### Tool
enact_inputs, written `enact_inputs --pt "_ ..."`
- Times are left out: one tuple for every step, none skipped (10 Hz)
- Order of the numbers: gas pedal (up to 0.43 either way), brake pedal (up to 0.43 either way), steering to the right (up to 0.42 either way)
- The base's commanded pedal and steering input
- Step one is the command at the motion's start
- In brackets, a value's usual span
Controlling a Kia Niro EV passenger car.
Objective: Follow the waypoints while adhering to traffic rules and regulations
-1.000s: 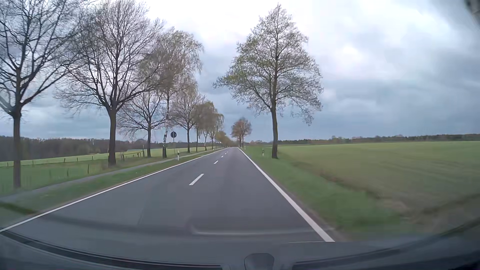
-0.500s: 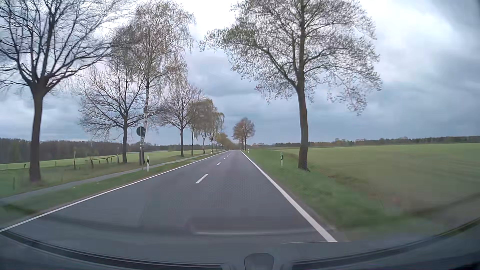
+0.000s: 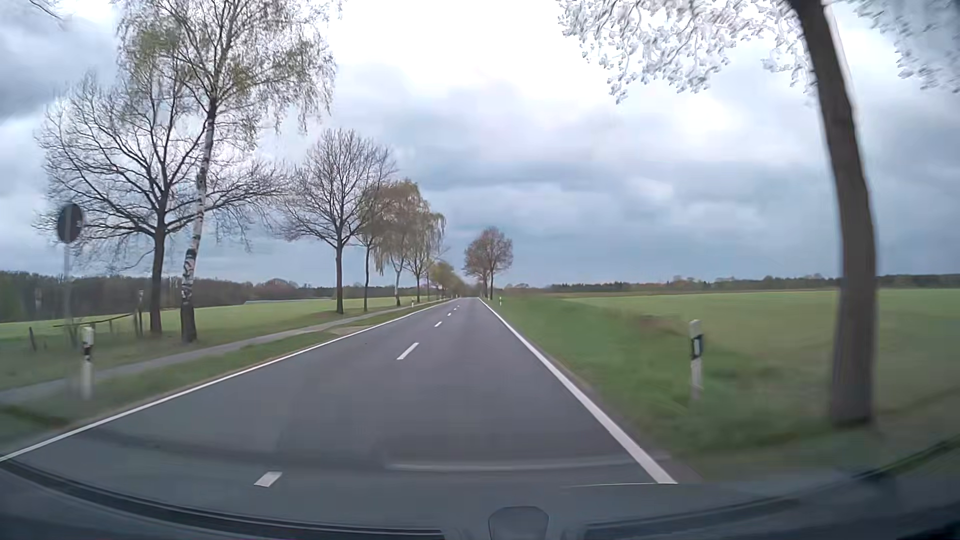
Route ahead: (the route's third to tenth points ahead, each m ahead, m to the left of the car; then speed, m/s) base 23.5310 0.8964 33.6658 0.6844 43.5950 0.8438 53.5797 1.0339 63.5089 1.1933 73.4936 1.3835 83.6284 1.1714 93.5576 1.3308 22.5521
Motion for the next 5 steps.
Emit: enact_inputs --pt "0.189 0.000 -0.003" --pt "0.189 0.000 -0.003" --pt "0.189 0.000 -0.003" --pt "0.189 0.000 -0.003" --pt "0.189 0.000 -0.003"
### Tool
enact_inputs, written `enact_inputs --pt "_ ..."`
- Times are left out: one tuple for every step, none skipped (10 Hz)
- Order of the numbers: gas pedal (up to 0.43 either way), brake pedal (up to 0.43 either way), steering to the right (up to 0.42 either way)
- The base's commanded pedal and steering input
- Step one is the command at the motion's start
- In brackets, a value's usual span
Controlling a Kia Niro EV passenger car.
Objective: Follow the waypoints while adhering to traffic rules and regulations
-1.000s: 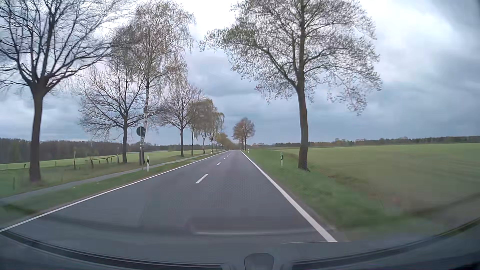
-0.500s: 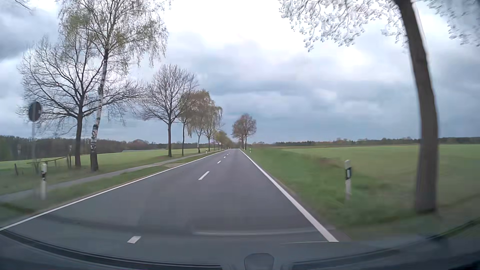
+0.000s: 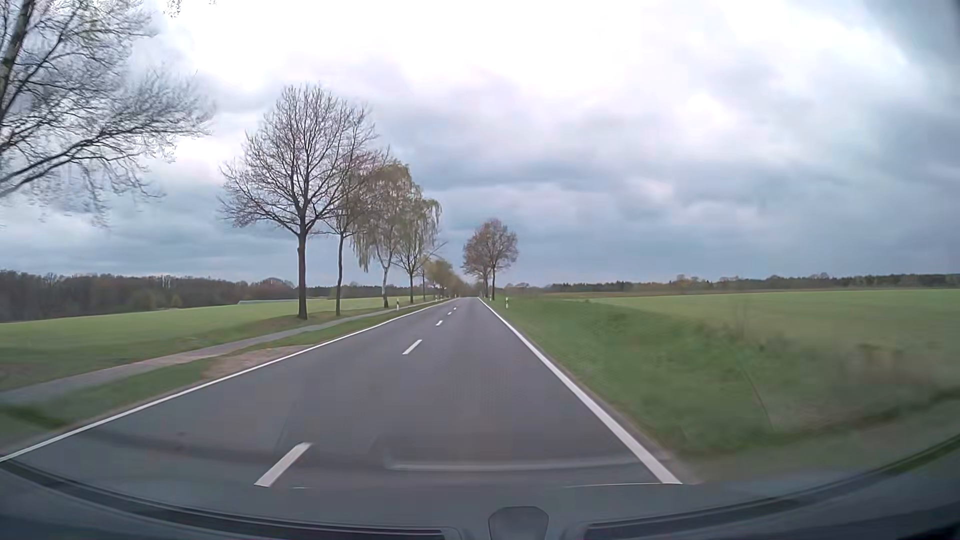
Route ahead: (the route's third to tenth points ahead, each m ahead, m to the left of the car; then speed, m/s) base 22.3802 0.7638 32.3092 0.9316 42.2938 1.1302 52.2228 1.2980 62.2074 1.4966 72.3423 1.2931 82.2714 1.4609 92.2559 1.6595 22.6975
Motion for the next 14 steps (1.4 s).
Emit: enact_inputs --pt "0.189 0.000 -0.003" --pt "0.189 0.000 -0.003" --pt "0.189 0.000 -0.003" --pt "0.189 0.000 -0.003" --pt "0.189 0.000 -0.003" --pt "0.189 0.000 -0.003" --pt "0.189 0.000 -0.003" --pt "0.189 0.000 -0.003" --pt "0.189 0.000 -0.003" --pt "0.189 0.000 -0.004" --pt "0.189 0.000 -0.005" --pt "0.189 0.000 -0.004" --pt "0.189 0.000 -0.004" --pt "0.189 0.000 -0.006"
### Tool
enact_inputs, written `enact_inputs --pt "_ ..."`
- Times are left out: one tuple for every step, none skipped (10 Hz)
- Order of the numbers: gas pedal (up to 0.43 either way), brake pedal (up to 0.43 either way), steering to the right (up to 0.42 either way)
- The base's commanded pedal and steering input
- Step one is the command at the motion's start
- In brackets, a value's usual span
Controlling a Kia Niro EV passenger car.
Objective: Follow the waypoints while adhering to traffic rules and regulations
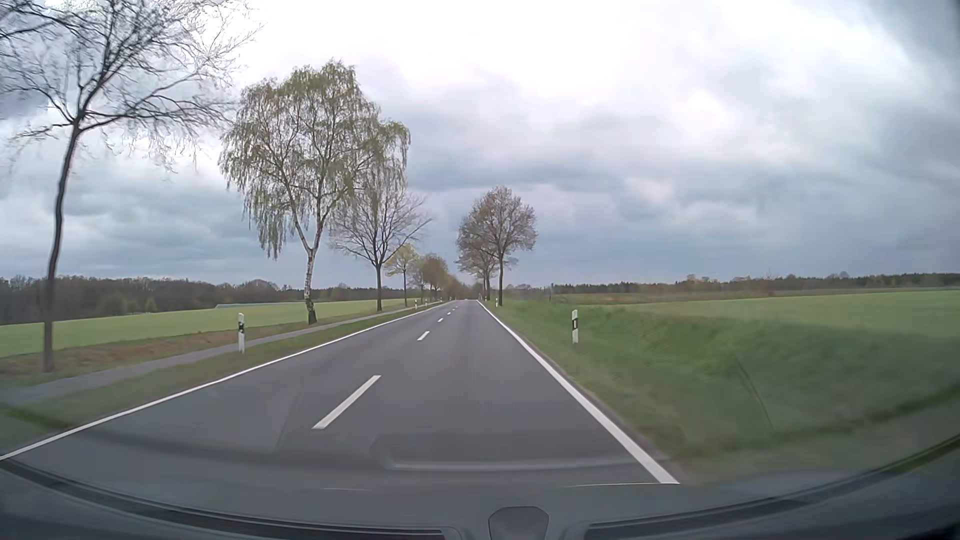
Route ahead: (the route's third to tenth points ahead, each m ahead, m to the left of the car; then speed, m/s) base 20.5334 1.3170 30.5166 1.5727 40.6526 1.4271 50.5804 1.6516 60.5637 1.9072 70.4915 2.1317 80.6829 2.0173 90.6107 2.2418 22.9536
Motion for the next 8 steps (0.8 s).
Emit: enact_inputs --pt "0.189 0.000 -0.006" --pt "0.189 0.000 -0.006" --pt "0.189 0.000 -0.006" --pt "0.189 0.000 -0.006" --pt "0.189 0.000 -0.006" --pt "0.189 0.000 -0.005" --pt "0.189 0.000 -0.005" --pt "0.189 0.000 -0.005"
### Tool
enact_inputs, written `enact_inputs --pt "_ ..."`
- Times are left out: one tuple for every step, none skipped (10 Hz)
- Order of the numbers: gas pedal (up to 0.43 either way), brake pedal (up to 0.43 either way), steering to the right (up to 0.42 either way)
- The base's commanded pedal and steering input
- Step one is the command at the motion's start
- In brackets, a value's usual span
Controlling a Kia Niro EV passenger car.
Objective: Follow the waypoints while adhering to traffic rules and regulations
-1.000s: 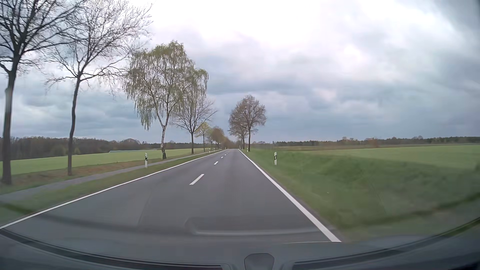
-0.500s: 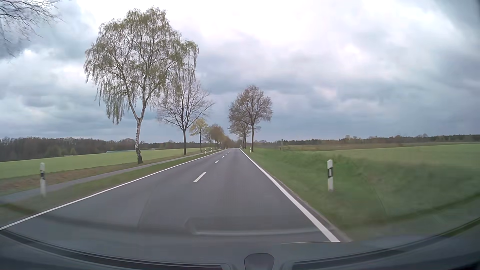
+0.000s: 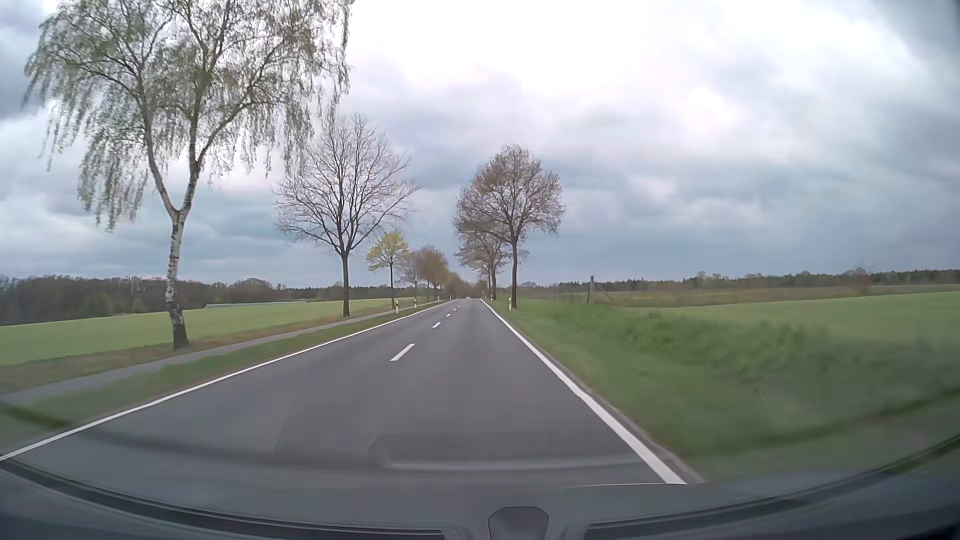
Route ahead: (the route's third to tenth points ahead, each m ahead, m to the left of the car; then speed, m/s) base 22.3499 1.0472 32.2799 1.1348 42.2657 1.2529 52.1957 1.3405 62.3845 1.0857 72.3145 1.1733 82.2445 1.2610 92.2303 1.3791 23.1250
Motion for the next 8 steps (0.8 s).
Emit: enact_inputs --pt "0.189 0.000 -0.005" --pt "0.189 0.000 -0.004" --pt "0.189 0.000 -0.003" --pt "0.189 0.000 -0.003" --pt "0.189 0.000 -0.003" --pt "0.189 0.000 -0.003" --pt "0.189 0.000 -0.003" --pt "0.189 0.000 -0.003"
